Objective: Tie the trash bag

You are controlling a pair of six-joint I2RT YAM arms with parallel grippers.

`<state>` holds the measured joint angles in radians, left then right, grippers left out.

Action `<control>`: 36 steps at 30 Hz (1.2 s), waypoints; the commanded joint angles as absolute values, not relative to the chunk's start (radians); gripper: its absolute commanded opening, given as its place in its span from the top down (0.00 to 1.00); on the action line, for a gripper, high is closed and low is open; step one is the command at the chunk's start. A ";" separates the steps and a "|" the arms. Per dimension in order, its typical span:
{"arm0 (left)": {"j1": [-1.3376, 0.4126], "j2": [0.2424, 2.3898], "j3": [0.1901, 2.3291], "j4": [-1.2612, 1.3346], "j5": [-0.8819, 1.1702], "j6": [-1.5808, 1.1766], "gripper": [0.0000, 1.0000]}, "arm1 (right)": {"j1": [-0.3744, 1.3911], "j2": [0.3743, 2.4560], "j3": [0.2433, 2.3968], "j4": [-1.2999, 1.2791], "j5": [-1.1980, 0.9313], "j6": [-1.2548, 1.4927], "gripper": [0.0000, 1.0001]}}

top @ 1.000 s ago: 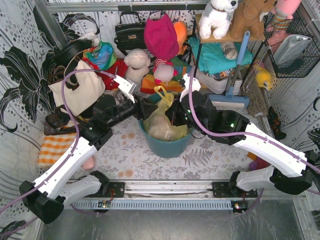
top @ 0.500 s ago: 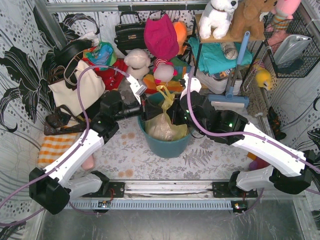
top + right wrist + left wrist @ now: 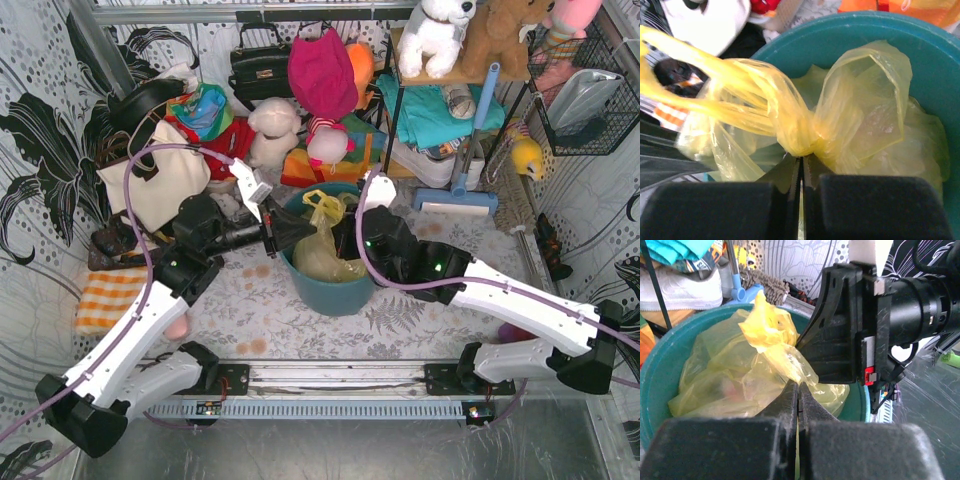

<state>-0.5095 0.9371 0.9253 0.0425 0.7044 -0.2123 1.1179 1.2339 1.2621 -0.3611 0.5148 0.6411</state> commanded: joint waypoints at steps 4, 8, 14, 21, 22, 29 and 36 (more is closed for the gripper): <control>-0.505 0.922 0.890 -0.005 0.725 -0.215 1.00 | 1.119 1.164 1.136 0.048 0.514 0.596 1.00; -0.505 0.915 0.894 -0.027 0.721 -0.212 1.00 | 1.119 1.145 1.078 0.165 0.548 0.568 1.00; -0.504 0.907 0.890 -0.015 0.748 -0.223 1.00 | 1.120 1.155 1.037 0.221 0.619 0.564 1.00; -0.505 0.882 0.876 0.017 0.788 -0.243 1.00 | 1.119 1.173 1.006 0.253 0.711 0.576 1.00; -0.506 0.877 0.870 0.027 0.800 -0.250 0.99 | 1.119 1.169 0.995 0.266 0.726 0.575 1.00; -0.506 0.878 0.841 0.052 0.849 -0.279 0.97 | 1.120 1.166 0.935 0.371 0.806 0.564 1.00; -0.506 0.914 0.817 0.093 0.883 -0.315 0.93 | 1.120 1.191 0.846 0.654 0.736 0.512 1.00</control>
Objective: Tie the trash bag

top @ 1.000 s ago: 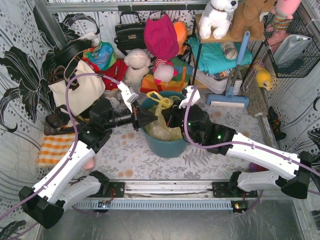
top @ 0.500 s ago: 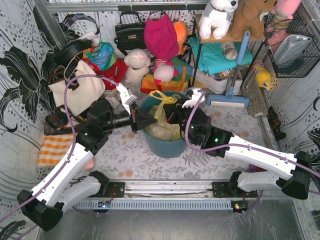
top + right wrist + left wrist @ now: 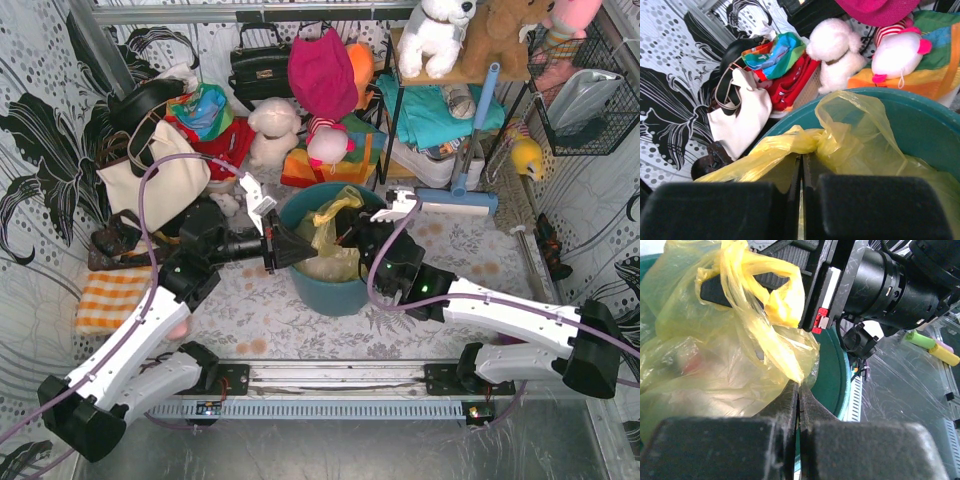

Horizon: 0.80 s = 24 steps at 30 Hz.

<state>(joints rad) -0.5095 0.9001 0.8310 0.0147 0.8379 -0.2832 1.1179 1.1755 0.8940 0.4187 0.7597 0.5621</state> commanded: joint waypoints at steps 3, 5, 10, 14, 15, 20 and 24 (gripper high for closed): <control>-0.507 0.927 0.815 0.104 0.893 -0.324 0.93 | 1.119 1.209 0.825 0.755 0.702 0.480 1.00; -0.509 0.928 0.815 0.107 0.897 -0.327 0.93 | 1.120 1.225 0.803 0.817 0.691 0.463 1.00; -0.514 0.928 0.809 0.123 0.900 -0.338 0.91 | 1.119 1.261 0.728 1.036 0.630 0.432 1.00; -0.515 0.925 0.808 0.116 0.887 -0.334 0.87 | 1.118 1.289 0.696 1.166 0.575 0.408 1.00; -0.515 0.923 0.810 0.107 0.877 -0.325 0.86 | 1.118 1.295 0.686 1.197 0.565 0.406 1.00; -0.515 0.893 0.869 -0.036 0.764 -0.235 0.59 | 1.120 1.305 0.660 1.286 0.538 0.394 1.00; -0.515 0.847 0.920 -0.114 0.556 -0.203 0.50 | 1.120 1.301 0.663 1.282 0.536 0.384 1.00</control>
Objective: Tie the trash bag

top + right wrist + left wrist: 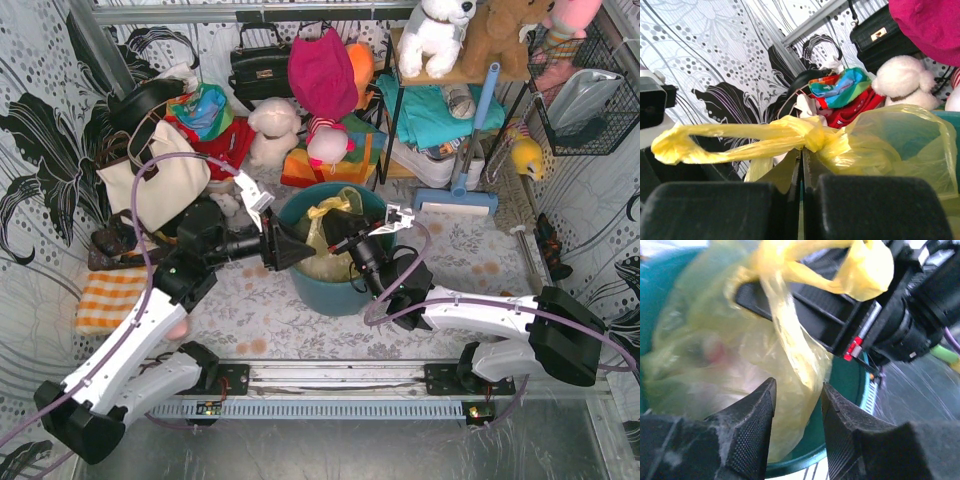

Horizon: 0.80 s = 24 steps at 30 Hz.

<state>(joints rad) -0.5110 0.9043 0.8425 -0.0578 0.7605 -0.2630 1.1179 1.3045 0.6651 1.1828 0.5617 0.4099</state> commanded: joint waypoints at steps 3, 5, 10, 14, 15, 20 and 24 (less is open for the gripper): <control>-0.515 0.820 0.938 -0.092 0.455 -0.210 0.45 | 1.120 1.294 0.661 1.275 0.539 0.382 1.00; -0.515 0.825 0.953 -0.053 0.449 -0.216 0.43 | 1.120 1.292 0.661 1.269 0.541 0.383 1.00; -0.515 0.917 1.028 0.011 0.493 -0.216 0.38 | 1.119 1.290 0.663 1.260 0.541 0.385 1.00; -0.515 0.984 1.064 0.048 0.569 -0.215 0.37 | 1.120 1.286 0.665 1.256 0.543 0.381 1.00; -0.515 0.992 1.067 0.060 0.584 -0.219 0.37 | 1.119 1.284 0.666 1.254 0.543 0.380 1.00; -0.515 1.015 1.076 0.117 0.686 -0.234 0.36 | 1.119 1.280 0.666 1.249 0.549 0.378 1.00; -0.516 1.006 1.065 0.167 0.772 -0.246 0.36 | 1.120 1.287 0.668 1.249 0.556 0.375 1.00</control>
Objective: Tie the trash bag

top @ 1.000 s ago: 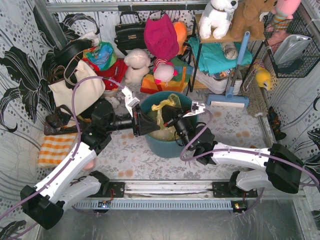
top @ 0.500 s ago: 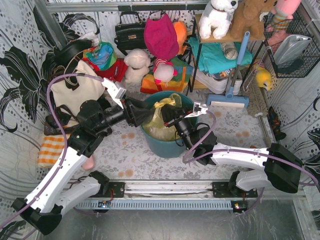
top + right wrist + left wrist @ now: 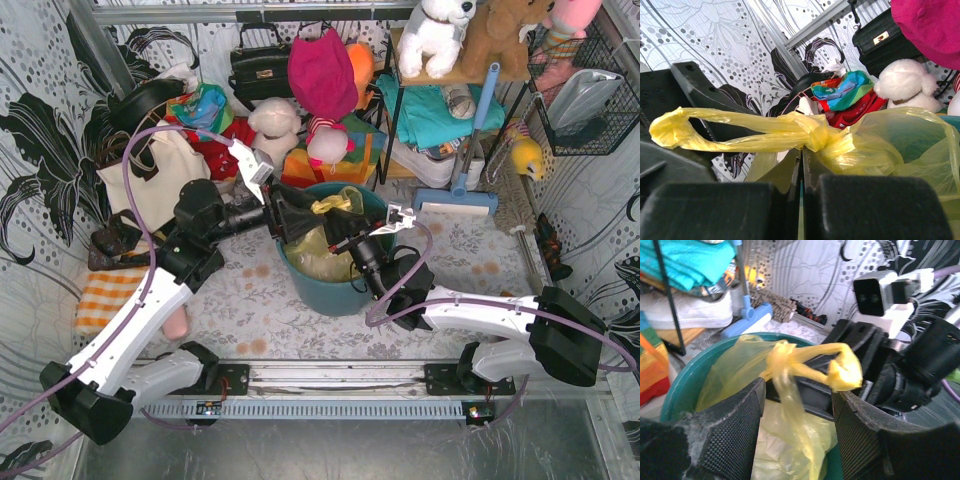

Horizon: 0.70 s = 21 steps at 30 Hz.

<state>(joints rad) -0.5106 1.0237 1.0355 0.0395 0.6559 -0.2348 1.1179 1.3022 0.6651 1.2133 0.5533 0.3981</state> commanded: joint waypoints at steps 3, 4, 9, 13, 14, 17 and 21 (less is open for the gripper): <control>-0.515 1.006 1.062 0.172 0.762 -0.246 0.35 | 1.119 1.291 0.671 1.251 0.555 0.374 1.00; -0.516 1.010 1.067 0.158 0.742 -0.240 0.35 | 1.120 1.290 0.672 1.251 0.553 0.374 1.00; -0.516 1.031 1.080 0.066 0.611 -0.197 0.42 | 1.119 1.283 0.675 1.244 0.551 0.371 1.00; -0.515 1.021 1.059 0.063 0.617 -0.195 0.45 | 1.120 1.274 0.675 1.236 0.549 0.368 1.00; -0.515 1.017 1.055 0.058 0.617 -0.195 0.45 | 1.119 1.272 0.675 1.235 0.549 0.368 1.00; -0.515 1.010 1.038 0.050 0.610 -0.193 0.42 | 1.119 1.269 0.674 1.233 0.549 0.366 1.00; -0.515 1.018 1.030 0.036 0.606 -0.195 0.40 | 1.120 1.266 0.675 1.228 0.547 0.368 1.00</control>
<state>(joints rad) -0.5152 1.0233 1.0409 0.0402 0.6250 -0.2108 1.1179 1.2907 0.6651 1.2121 0.5529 0.3790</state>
